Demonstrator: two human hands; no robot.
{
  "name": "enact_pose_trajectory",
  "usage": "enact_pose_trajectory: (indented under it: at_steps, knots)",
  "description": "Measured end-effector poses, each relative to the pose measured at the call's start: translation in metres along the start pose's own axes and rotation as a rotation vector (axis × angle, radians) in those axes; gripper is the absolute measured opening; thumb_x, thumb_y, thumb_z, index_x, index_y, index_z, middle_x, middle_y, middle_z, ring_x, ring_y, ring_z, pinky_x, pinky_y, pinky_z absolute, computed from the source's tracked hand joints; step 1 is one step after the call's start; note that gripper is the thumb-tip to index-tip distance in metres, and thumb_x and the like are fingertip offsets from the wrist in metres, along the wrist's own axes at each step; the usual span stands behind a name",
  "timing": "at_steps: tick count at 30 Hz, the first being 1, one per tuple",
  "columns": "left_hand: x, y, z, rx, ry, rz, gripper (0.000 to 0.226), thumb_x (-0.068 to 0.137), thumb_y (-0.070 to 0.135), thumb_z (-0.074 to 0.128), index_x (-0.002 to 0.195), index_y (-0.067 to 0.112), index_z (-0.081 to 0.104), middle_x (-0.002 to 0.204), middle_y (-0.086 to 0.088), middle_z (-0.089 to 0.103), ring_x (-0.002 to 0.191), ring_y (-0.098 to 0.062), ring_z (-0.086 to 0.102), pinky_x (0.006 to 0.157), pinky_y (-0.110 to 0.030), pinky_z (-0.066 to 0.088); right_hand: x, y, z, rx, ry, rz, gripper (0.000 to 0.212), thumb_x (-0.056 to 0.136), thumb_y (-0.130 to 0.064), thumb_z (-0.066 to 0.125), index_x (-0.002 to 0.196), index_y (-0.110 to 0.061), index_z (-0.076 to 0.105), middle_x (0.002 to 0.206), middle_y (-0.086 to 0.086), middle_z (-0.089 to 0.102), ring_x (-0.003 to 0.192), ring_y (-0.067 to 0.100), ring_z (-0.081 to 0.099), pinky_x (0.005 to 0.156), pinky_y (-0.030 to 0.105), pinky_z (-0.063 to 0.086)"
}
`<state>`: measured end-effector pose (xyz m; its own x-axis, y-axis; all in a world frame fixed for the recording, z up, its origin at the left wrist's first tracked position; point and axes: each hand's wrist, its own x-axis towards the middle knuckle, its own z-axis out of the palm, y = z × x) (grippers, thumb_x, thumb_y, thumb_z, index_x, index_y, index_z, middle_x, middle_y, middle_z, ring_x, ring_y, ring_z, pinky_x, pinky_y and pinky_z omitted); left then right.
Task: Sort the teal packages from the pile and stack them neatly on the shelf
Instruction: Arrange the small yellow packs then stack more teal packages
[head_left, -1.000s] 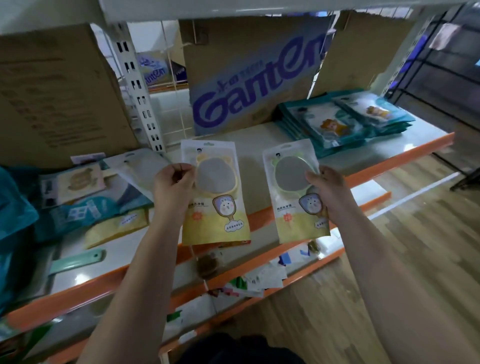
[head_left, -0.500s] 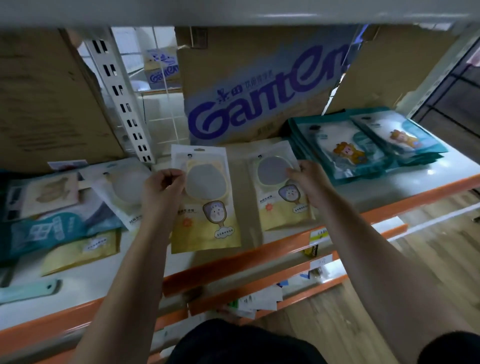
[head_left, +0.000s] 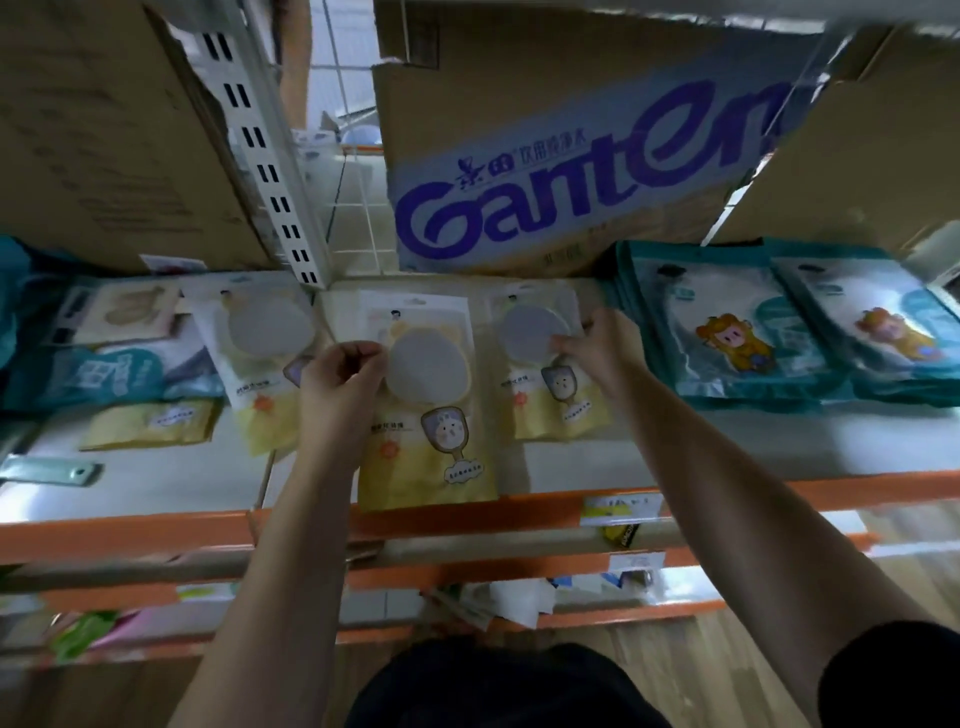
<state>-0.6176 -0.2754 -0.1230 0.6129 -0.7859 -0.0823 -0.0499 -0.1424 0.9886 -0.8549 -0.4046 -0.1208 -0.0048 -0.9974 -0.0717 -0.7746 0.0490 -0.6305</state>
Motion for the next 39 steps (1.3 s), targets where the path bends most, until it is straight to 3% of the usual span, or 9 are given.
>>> enact_pose_trajectory:
  at_steps: [4, 9, 11, 15, 20, 23, 29, 35, 39]
  knots:
    - [-0.012, -0.002, 0.001, 0.048, 0.054, 0.022, 0.004, 0.086, 0.019, 0.065, 0.087, 0.02, 0.069, 0.082, 0.001, 0.067, 0.077, -0.014, 0.061, 0.069, -0.035, 0.05, -0.004, 0.004, 0.002, -0.131, 0.016, -0.081, 0.04, 0.084, -0.041, 0.07, 0.104, -0.008, 0.062, 0.096, 0.01, 0.065, 0.088, 0.025, 0.062, 0.071, 0.033, 0.049]
    - [-0.013, 0.008, 0.007, 0.003, 0.054, 0.025, 0.004, 0.088, 0.016, 0.064, 0.089, 0.019, 0.067, 0.081, 0.0, 0.065, 0.078, -0.017, 0.06, 0.071, -0.037, 0.05, -0.012, 0.009, 0.0, -0.329, 0.069, -0.14, 0.051, 0.09, -0.053, 0.057, 0.116, -0.01, 0.051, 0.097, 0.009, 0.063, 0.087, 0.028, 0.062, 0.061, 0.031, 0.038]
    - [-0.01, 0.015, 0.011, -0.013, 0.039, 0.043, 0.004, 0.089, 0.016, 0.064, 0.09, 0.019, 0.067, 0.081, 0.001, 0.065, 0.078, -0.015, 0.06, 0.072, -0.035, 0.05, -0.015, 0.012, -0.002, -0.349, 0.038, -0.158, 0.048, 0.092, -0.05, 0.055, 0.114, -0.007, 0.05, 0.1, 0.012, 0.063, 0.089, 0.03, 0.063, 0.06, 0.03, 0.038]
    - [-0.006, 0.025, 0.028, 0.024, 0.014, 0.118, 0.015, 0.089, 0.015, 0.064, 0.085, 0.029, 0.068, 0.081, 0.01, 0.067, 0.072, -0.004, 0.061, 0.064, -0.019, 0.051, -0.04, 0.029, -0.012, -0.296, -0.002, -0.308, 0.032, 0.095, -0.033, 0.055, 0.113, -0.007, 0.054, 0.103, 0.01, 0.06, 0.089, 0.026, 0.059, 0.065, 0.029, 0.039]
    - [0.006, 0.027, 0.072, 0.013, -0.086, 0.073, 0.014, 0.09, 0.011, 0.062, 0.1, 0.016, 0.071, 0.088, 0.002, 0.07, 0.076, -0.01, 0.064, 0.068, -0.024, 0.054, -0.077, 0.061, -0.024, -0.197, -0.069, -0.541, 0.024, 0.093, -0.015, 0.056, 0.115, -0.008, 0.064, 0.103, 0.006, 0.061, 0.087, 0.019, 0.06, 0.072, 0.029, 0.05]
    - [0.013, 0.023, 0.098, 0.052, -0.141, 0.06, 0.016, 0.09, 0.009, 0.062, 0.103, 0.009, 0.071, 0.094, -0.006, 0.07, 0.082, -0.017, 0.065, 0.072, -0.029, 0.056, -0.089, 0.074, -0.022, -0.165, -0.023, -0.562, 0.018, 0.093, -0.01, 0.056, 0.108, -0.006, 0.066, 0.099, 0.005, 0.058, 0.085, 0.014, 0.054, 0.072, 0.022, 0.043]
    - [0.022, 0.011, 0.123, 0.19, -0.186, 0.071, 0.021, 0.09, 0.012, 0.063, 0.108, 0.009, 0.071, 0.103, -0.006, 0.071, 0.097, -0.023, 0.066, 0.088, -0.043, 0.055, -0.091, 0.076, -0.02, -0.106, 0.052, -0.56, 0.009, 0.091, -0.009, 0.058, 0.09, -0.007, 0.067, 0.089, 0.005, 0.058, 0.079, 0.016, 0.056, 0.068, 0.028, 0.048]
    - [0.018, 0.002, 0.124, 0.293, -0.149, 0.122, 0.036, 0.079, 0.022, 0.077, 0.114, 0.013, 0.07, 0.105, -0.001, 0.069, 0.094, -0.016, 0.064, 0.081, -0.029, 0.054, -0.09, 0.076, -0.019, -0.091, 0.065, -0.538, 0.008, 0.091, -0.011, 0.059, 0.091, -0.008, 0.067, 0.09, 0.002, 0.059, 0.079, 0.012, 0.055, 0.067, 0.023, 0.045]
    - [0.016, 0.002, 0.13, 0.324, -0.116, 0.133, 0.041, 0.078, 0.026, 0.079, 0.116, 0.014, 0.069, 0.111, -0.002, 0.068, 0.098, -0.016, 0.062, 0.083, -0.027, 0.051, -0.094, 0.076, -0.021, -0.085, 0.115, -0.557, 0.006, 0.088, -0.006, 0.061, 0.085, -0.006, 0.066, 0.083, 0.005, 0.061, 0.073, 0.017, 0.057, 0.062, 0.029, 0.049]
